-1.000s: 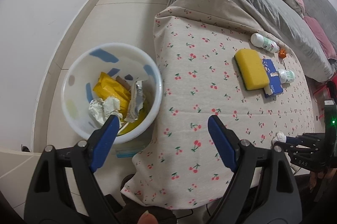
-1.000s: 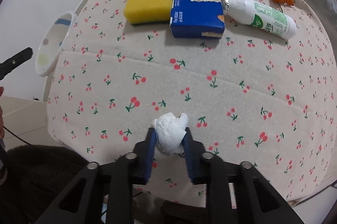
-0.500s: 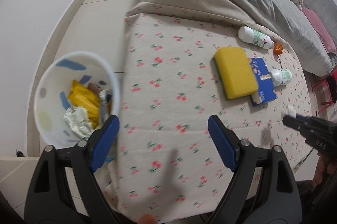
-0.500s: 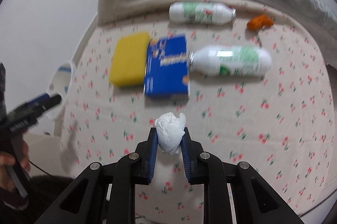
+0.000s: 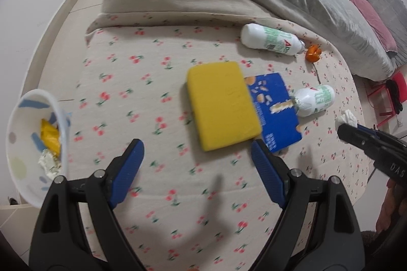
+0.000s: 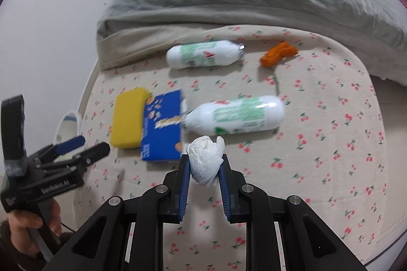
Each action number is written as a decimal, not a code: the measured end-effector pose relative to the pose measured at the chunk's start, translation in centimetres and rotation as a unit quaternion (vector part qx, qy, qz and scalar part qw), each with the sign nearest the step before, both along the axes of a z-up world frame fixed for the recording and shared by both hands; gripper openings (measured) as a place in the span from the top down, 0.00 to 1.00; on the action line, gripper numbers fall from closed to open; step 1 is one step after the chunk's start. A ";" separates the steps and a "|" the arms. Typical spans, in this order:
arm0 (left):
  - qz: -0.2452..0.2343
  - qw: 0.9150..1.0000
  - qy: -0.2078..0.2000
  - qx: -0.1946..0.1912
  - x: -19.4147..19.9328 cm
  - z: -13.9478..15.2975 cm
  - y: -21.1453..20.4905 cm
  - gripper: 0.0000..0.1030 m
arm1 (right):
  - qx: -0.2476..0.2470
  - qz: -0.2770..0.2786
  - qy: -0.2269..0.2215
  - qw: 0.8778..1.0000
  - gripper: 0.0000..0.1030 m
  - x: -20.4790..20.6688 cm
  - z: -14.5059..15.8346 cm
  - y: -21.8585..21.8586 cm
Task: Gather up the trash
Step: 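Grasp the yellow sponge with the left tool, then carry both items to the bin while the left tool drops the sponge in, then open the right tool over the bin to drop the white tissue, then grasp the large white drink bottle by its cap end with the right tool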
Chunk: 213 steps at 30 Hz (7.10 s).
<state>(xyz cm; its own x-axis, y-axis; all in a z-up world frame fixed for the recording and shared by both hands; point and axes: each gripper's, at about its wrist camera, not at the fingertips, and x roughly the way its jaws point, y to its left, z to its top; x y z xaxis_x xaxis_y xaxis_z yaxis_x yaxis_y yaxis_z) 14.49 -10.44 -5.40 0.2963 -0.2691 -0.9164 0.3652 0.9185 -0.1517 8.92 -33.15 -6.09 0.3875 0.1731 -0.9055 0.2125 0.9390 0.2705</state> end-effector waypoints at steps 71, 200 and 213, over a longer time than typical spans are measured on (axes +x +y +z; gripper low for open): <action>0.136 0.988 -0.022 -0.069 1.6 1.5 19.8 0.54 | 0.036 0.096 -0.017 0.995 0.77 5.8 1.0 16.4; 0.029 1.000 -0.011 -0.005 0.4 2.4 3.8 0.16 | 0.025 -0.113 0.013 0.993 0.59 1.3 -2.1 -4.1; -0.021 0.999 0.014 -0.040 -0.5 1.0 -4.4 0.16 | 0.040 -0.135 -0.018 0.990 0.59 -1.1 0.2 -8.5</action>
<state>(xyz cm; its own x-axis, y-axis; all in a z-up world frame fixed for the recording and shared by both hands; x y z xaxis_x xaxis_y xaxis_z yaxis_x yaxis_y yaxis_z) 14.00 -14.86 -4.45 0.2577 -0.3541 -0.8990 0.3969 0.8871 -0.2356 7.86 -41.60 -5.91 0.4613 0.1290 -0.8778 0.4420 0.8244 0.3535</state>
